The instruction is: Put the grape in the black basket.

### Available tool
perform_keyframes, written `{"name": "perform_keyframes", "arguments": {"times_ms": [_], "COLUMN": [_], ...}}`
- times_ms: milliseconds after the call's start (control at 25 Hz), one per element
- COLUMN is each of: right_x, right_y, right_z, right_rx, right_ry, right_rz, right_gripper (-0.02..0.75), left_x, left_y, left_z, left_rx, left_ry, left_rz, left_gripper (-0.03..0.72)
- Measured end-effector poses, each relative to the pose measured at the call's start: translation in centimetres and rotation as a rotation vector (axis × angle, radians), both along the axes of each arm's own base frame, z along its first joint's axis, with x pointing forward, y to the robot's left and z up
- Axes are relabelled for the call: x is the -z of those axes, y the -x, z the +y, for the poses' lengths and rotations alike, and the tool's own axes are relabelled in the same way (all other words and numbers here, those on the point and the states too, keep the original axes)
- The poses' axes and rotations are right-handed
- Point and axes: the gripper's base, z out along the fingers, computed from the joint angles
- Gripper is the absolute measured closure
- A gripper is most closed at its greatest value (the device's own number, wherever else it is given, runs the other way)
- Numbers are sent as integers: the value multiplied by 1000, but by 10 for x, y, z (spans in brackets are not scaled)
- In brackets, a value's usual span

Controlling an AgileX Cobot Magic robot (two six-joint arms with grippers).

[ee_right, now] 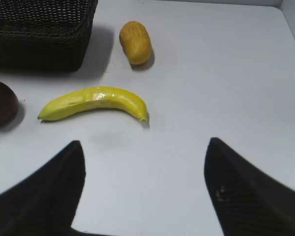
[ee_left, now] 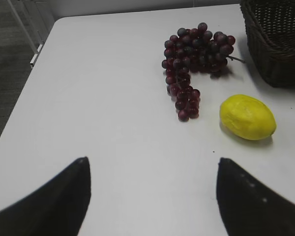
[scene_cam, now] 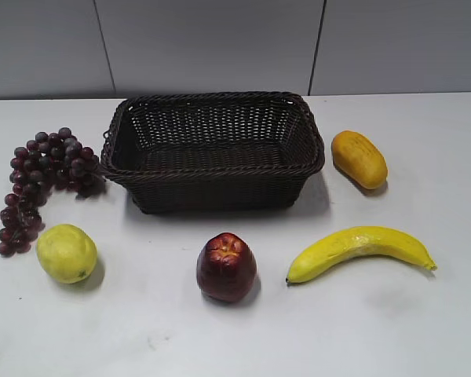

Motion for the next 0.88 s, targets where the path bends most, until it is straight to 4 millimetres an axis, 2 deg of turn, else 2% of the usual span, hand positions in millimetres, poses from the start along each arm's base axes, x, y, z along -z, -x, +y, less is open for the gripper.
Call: {"name": "perform_keyframes", "arguments": {"times_ms": [880], "right_x": [0], "right_y": [0], "right_z": [0], "right_rx": [0], "right_ry": [0], "right_rz": [0], "right_gripper": [166], "left_x": [-1], "left_y": [-4], "left_z": [0], "left_rx": [0], "left_ry": [-2], "left_rz": [18], "left_gripper": [96]}}
